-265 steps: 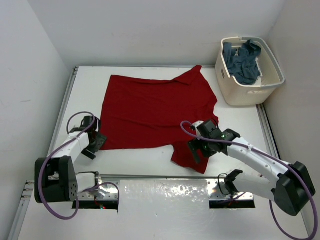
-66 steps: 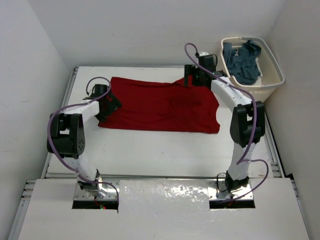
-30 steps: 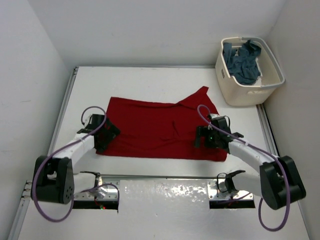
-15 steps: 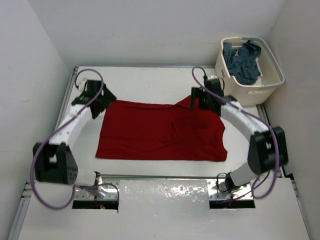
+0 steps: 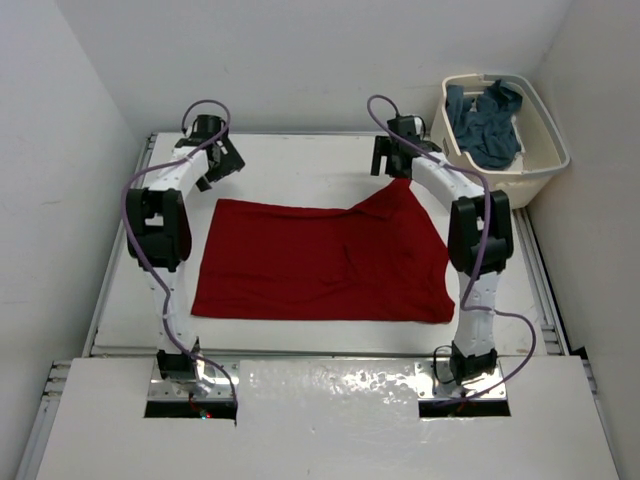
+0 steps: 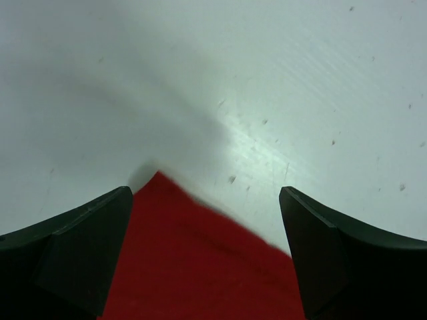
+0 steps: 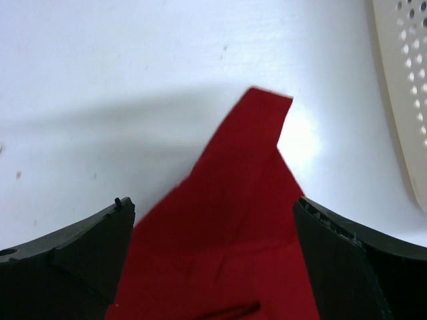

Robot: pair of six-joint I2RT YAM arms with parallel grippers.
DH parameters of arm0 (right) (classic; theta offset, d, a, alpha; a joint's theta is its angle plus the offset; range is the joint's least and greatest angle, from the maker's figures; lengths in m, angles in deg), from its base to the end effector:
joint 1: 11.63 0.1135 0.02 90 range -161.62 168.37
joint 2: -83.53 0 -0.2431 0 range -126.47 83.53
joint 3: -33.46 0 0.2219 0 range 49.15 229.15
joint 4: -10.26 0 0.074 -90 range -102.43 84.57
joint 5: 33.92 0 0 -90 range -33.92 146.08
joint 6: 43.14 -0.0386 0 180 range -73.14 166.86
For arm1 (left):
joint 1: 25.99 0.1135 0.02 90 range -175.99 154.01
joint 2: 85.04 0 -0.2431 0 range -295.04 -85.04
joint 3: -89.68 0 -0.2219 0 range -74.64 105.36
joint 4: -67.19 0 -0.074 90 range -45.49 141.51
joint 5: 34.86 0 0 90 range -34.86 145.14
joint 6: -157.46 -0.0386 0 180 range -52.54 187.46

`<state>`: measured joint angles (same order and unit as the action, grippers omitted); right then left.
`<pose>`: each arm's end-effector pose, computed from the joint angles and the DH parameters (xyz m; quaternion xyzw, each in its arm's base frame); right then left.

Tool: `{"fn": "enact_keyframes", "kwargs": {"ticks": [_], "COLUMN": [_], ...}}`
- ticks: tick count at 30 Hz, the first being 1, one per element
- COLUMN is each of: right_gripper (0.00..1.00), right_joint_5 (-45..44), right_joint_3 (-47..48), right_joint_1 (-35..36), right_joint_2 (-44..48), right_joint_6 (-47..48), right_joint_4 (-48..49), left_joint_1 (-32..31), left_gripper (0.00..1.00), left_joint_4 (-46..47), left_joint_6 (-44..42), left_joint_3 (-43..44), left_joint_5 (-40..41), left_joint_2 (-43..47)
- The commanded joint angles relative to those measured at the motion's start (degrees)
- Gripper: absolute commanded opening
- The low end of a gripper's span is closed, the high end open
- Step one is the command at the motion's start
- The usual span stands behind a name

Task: Fold and stack the t-shirts
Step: Grap the side of the flattened tshirt furthest away from the robot with both arms

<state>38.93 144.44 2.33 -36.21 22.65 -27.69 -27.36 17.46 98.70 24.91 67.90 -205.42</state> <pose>0.4258 0.0941 0.2101 0.1369 0.9105 -0.0117 0.3900 0.4283 -0.0017 0.2120 -0.2766 0.9068 0.0175 0.3175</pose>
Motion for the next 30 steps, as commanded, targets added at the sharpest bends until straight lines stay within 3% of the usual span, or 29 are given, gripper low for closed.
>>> {"fn": "enact_keyframes", "kwargs": {"ticks": [1, 6, 22, 25, 28, 30], "right_gripper": [0.99, 0.99, 0.99, 0.99, 0.99, 0.99], "right_joint_5": [-3.51, -0.35, -1.05, -1.75, -1.05, -1.4], "right_joint_3": [6.74, 13.7, 16.95, 16.86, 16.95, 17.47], "right_joint_1": [-1.56, -3.32, -5.61, -5.78, -6.04, -6.13], "right_joint_2": [-3.73, -10.77, -17.36, -18.06, -18.86, -19.38], "right_joint_6": [0.04, -0.93, 1.53, 1.01, -0.22, -1.27], "right_joint_4": [-2.42, -4.02, -1.56, -1.82, -2.08, -1.65], "left_joint_1": [0.4, 0.49, 0.4, 0.4, 0.4, 0.4], "left_gripper": [0.89, 0.83, 0.41, 0.28, 0.04, 0.0], "left_joint_4": [-2.85, -4.72, -6.39, -6.48, -5.07, -4.81], "left_joint_6": [-2.68, -3.03, -2.42, -2.42, -2.68, -3.12], "left_joint_3": [7.49, 9.62, 0.92, 0.39, -0.14, 0.73], "left_joint_5": [-2.3, -0.46, 2.89, 2.19, 2.36, 1.58], "left_joint_2": [-5.37, -8.91, -9.44, -9.26, -8.91, -9.08]}}
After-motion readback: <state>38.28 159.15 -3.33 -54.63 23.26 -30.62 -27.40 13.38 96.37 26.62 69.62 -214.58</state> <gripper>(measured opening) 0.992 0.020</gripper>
